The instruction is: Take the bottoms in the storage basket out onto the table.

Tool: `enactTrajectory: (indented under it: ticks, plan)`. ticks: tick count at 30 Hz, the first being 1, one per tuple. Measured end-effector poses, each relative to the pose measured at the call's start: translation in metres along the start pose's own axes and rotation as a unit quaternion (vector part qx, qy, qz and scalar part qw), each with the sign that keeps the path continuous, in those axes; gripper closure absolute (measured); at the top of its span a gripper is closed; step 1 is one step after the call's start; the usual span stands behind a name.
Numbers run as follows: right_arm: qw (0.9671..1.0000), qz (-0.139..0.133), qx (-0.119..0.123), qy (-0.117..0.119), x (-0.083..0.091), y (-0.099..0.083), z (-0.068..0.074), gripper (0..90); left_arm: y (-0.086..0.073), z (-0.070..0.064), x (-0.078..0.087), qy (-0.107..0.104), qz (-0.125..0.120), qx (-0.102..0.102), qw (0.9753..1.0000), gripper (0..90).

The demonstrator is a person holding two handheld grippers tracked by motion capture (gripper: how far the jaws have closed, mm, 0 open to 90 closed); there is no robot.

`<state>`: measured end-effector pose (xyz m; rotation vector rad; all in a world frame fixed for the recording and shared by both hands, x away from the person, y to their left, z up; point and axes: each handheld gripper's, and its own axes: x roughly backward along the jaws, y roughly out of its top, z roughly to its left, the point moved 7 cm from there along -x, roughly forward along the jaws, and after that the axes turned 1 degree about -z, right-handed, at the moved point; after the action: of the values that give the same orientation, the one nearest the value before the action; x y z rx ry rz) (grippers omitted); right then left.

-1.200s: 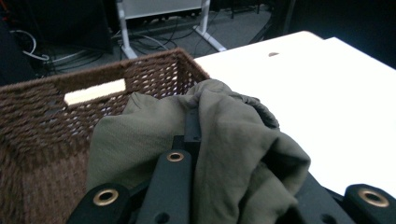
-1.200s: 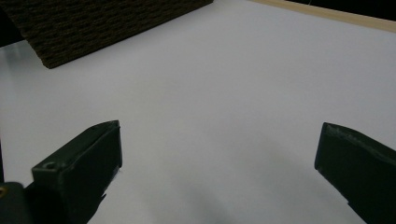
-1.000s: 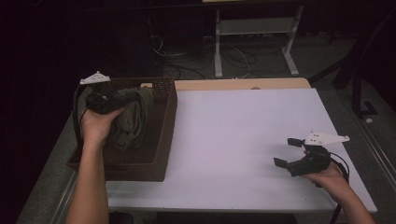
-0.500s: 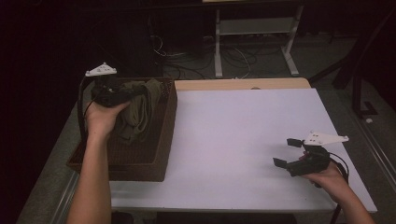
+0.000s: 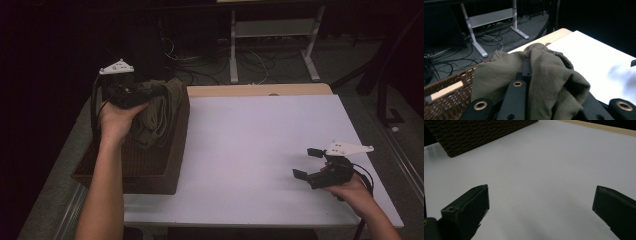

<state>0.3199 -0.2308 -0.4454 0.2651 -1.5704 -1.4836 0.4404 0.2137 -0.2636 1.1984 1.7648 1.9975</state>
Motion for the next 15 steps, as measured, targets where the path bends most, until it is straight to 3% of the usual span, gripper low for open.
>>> enactTrajectory:
  ticks: [15]
  plan:
    - [1.0,-0.003,0.001,0.0,0.0,0.001,0.0,0.7,0.021,-0.027,-0.019,-0.029,-0.012,-0.02,0.9993,77.6]
